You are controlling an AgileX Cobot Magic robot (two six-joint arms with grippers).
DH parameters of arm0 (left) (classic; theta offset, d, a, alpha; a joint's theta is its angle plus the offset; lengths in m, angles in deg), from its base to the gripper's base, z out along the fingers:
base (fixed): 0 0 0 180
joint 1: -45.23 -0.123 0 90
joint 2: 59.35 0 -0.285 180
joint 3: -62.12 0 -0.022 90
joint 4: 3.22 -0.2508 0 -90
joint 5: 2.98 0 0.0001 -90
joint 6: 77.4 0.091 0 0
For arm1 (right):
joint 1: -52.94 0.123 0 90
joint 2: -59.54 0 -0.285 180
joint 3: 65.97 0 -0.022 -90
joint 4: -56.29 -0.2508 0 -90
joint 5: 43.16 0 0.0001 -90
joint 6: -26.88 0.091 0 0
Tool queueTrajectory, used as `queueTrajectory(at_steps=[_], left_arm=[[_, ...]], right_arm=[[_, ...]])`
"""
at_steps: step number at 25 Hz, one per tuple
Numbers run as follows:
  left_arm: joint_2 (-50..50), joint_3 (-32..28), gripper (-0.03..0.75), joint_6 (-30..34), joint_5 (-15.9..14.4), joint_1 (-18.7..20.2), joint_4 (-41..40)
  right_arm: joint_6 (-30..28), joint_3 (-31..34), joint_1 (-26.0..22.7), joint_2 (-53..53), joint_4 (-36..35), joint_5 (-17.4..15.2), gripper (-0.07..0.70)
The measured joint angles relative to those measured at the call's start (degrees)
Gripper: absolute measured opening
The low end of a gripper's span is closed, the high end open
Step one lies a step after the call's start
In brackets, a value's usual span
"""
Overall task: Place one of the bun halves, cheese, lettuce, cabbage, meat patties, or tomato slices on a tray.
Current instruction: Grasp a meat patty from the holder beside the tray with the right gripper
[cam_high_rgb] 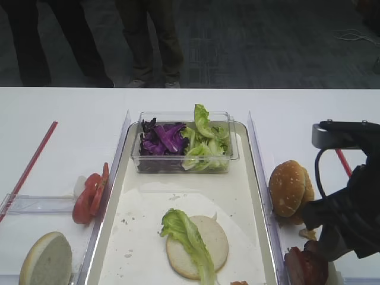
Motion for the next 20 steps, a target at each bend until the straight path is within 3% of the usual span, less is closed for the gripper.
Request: queueTrajectory(at_steps=[14,20], left_arm=[[0.0,0.0,0.4,0.0,0.0,0.0,0.0],[0.0,0.0,0.4,0.0,0.0,0.0,0.0]], right_arm=[[5.74,-6.0,9.46,-8.73,0.72,1.51,0.387],[7.9,-6.23,11.02,-11.43,1.1,2.93,0.385]])
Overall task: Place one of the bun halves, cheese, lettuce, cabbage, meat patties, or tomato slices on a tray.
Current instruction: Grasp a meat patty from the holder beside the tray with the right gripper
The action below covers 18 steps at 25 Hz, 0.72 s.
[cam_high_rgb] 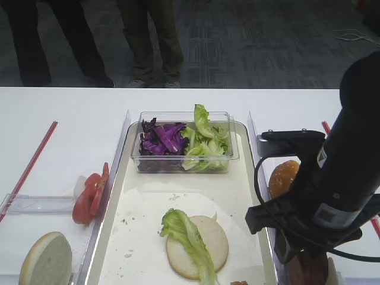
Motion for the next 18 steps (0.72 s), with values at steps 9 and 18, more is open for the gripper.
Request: queueTrajectory(at_steps=[9,18], left_arm=[[0.0,0.0,0.4,0.0,0.0,0.0,0.0],[0.0,0.0,0.4,0.0,0.0,0.0,0.0]], right_arm=[[0.39,0.0,0.0,-3.46,0.15,0.54,0.279],[0.51,-0.04,0.0,-4.14,0.15,0.42,0.171]])
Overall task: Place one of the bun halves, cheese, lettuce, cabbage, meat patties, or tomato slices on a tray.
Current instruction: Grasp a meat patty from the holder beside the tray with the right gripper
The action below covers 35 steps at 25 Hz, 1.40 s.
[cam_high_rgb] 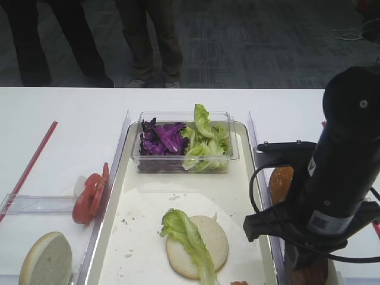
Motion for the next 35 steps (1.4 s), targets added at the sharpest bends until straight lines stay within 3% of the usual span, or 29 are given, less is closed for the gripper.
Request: queueTrajectory(at_steps=[3,35], left_arm=[[0.0,0.0,0.4,0.0,0.0,0.0,0.0],[0.0,0.0,0.4,0.1,0.0,0.0,0.0]], right_arm=[[0.0,0.0,0.0,0.0,0.09,-0.27,0.116],[-1.54,-0.09,0.0,0.0,-0.1,-1.49,0.111]])
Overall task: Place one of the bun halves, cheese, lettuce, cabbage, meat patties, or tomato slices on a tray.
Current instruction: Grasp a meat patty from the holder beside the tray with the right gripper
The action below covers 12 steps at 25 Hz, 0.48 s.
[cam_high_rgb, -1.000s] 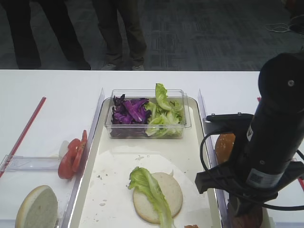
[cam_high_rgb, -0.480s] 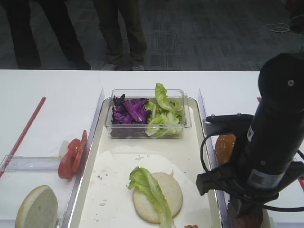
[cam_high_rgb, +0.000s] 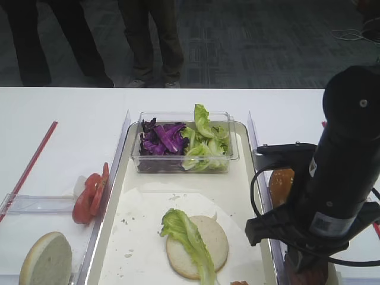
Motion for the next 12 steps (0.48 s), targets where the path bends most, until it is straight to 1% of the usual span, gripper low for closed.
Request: queueTrajectory(at_steps=[12], left_arm=[[0.0,0.0,0.4,0.0,0.0,0.0,0.0]], right_arm=[[-0.86,0.0,0.0,0.0,-0.22,-0.53,0.111]])
